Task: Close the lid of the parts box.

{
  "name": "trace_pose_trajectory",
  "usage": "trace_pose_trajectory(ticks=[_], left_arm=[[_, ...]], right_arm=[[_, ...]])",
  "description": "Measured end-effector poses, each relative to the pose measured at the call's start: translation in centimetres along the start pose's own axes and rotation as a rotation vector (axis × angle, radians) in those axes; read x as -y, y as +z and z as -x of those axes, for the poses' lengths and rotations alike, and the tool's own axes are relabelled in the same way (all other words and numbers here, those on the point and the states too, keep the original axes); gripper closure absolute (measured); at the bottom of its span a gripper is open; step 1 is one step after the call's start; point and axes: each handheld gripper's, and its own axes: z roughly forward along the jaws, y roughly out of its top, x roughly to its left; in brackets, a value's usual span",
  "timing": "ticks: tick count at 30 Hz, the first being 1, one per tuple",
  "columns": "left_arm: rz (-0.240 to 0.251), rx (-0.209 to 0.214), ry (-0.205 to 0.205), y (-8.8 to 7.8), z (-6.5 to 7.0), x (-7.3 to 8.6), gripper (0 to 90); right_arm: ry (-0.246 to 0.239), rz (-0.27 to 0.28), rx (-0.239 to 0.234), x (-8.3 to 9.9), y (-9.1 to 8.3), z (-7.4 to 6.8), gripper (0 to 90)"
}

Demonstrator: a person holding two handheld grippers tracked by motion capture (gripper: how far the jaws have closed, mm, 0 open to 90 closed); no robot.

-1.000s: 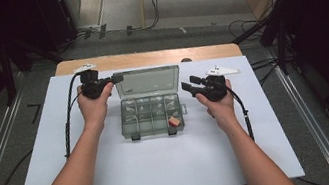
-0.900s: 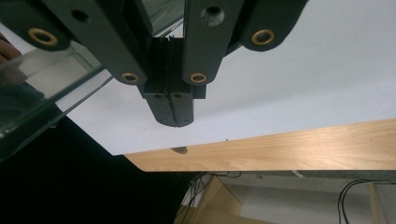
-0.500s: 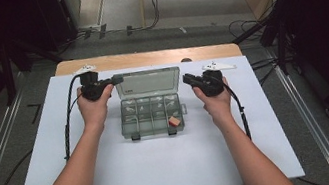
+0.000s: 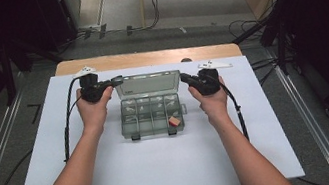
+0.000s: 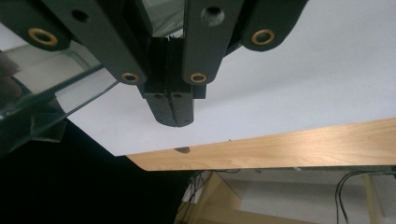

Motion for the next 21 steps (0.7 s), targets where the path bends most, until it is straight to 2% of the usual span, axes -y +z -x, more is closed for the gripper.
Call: trace_pose_trajectory(ticks=[5,11,21], left_arm=[[0.006,-0.006,0.005,-0.3,0.2,0.1,90.0],[0.011,-0.005,0.027,-0.8,0.8,0.2,90.0],[0.013,0.000,0.064,-1.4,1.5,0.7,90.0]], right_arm=[[-0.002,-0.002,-0.010,0.0,-0.1,-0.2,88.0],[0.002,0.011,-0.044,0.0,-0.4,-0.4,88.1],[-0.010,0.014,-0.052,0.7,-0.8,-0.6,88.2]])
